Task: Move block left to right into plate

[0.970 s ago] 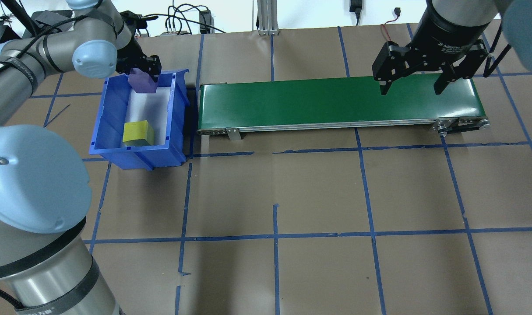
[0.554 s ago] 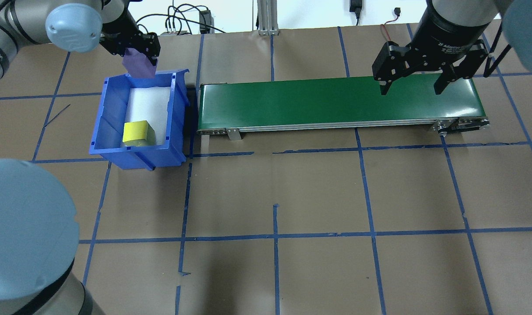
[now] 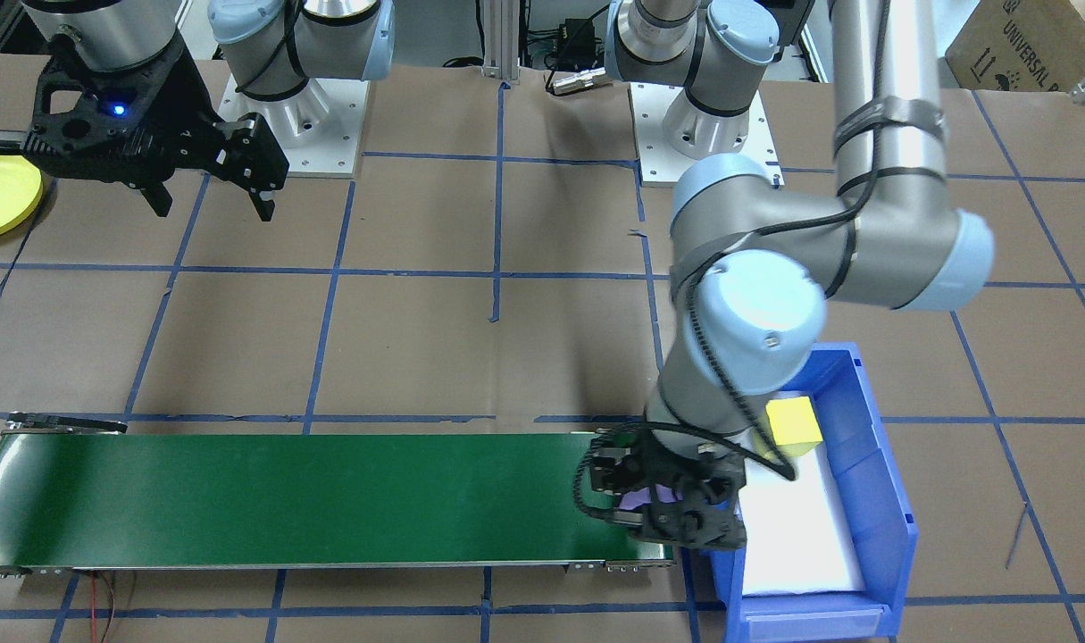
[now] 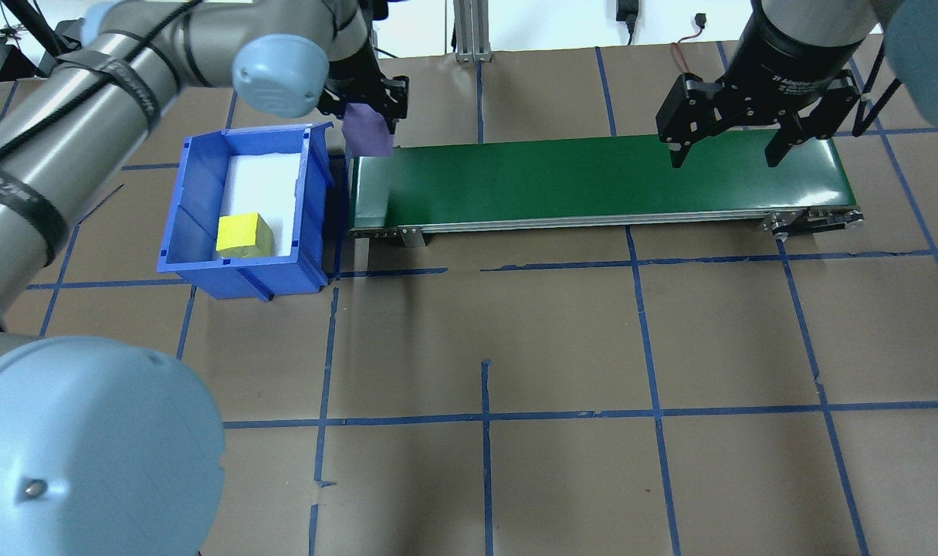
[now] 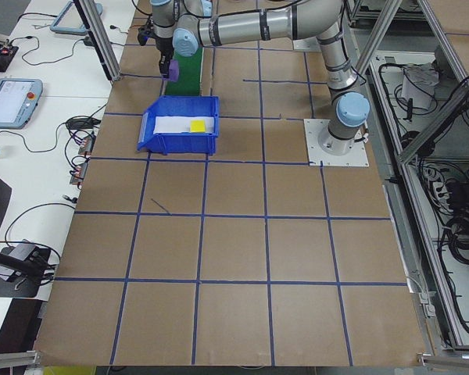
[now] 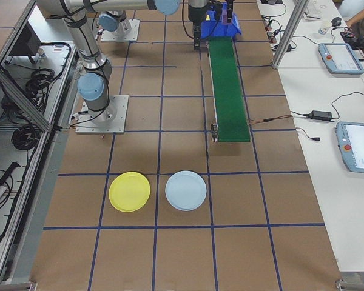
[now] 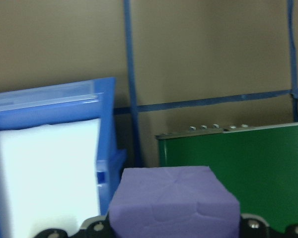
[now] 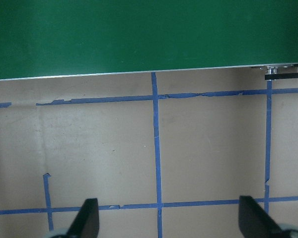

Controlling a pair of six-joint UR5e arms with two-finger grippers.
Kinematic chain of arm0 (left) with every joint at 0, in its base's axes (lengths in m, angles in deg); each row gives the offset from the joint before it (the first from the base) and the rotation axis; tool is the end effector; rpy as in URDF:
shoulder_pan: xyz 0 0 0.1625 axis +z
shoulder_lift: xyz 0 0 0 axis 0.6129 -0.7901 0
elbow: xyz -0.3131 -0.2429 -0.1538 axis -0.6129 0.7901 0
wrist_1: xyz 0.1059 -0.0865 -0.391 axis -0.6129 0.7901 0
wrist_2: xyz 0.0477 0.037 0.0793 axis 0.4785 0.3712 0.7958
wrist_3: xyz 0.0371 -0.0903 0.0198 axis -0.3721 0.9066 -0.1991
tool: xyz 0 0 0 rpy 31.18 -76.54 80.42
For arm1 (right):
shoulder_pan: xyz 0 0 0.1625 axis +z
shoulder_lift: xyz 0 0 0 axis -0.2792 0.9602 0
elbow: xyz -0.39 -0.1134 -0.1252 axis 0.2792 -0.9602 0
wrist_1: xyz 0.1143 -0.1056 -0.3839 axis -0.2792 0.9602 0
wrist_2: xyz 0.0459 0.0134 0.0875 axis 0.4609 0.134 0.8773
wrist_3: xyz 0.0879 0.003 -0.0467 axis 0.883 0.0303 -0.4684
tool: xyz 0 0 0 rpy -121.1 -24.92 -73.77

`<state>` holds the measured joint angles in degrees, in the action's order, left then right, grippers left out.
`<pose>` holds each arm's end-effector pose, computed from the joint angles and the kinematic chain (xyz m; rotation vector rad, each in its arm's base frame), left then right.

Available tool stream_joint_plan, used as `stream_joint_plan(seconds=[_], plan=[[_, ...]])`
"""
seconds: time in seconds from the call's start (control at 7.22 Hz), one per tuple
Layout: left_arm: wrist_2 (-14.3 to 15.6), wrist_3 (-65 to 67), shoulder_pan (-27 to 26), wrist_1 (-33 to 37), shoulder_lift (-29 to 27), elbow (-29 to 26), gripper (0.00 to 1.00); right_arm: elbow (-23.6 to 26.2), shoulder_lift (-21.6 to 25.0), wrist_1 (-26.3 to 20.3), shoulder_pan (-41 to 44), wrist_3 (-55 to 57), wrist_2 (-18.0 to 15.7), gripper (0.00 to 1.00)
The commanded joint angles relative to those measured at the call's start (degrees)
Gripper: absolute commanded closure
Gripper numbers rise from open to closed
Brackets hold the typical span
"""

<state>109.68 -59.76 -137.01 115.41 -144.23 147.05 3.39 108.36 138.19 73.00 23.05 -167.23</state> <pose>-0.2454 -0.6863 0.3170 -0.2073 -3.1288 0.1658 0.1269 -0.4871 0.5127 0.0583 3.1367 -0.0506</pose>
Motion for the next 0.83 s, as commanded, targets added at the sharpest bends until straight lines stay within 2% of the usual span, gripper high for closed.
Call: stream_joint_plan(seconds=[0.0,0.14,0.42,0.55,0.69], plan=[[0.0,1.1,-2.7,-3.5,-2.1,4.5,0.40,0.0,0.0,0.0,0.0,0.0,0.0,0.00],[0.2,2.0,-3.0,-3.4,-1.4,4.6,0.00,0.0,0.0,0.0,0.0,0.0,0.0,0.00],[0.2,2.2,-3.0,-0.2,4.9,4.4,0.00,0.0,0.0,0.0,-0.1,0.0,0.0,0.00],[0.2,1.4,-0.8,0.3,8.4,3.9,0.00,0.0,0.0,0.0,-0.1,0.0,0.0,0.00],[-0.6,-0.7,5.0,5.0,11.0,4.1,0.00,0.0,0.0,0.0,-0.1,0.0,0.0,0.00]])
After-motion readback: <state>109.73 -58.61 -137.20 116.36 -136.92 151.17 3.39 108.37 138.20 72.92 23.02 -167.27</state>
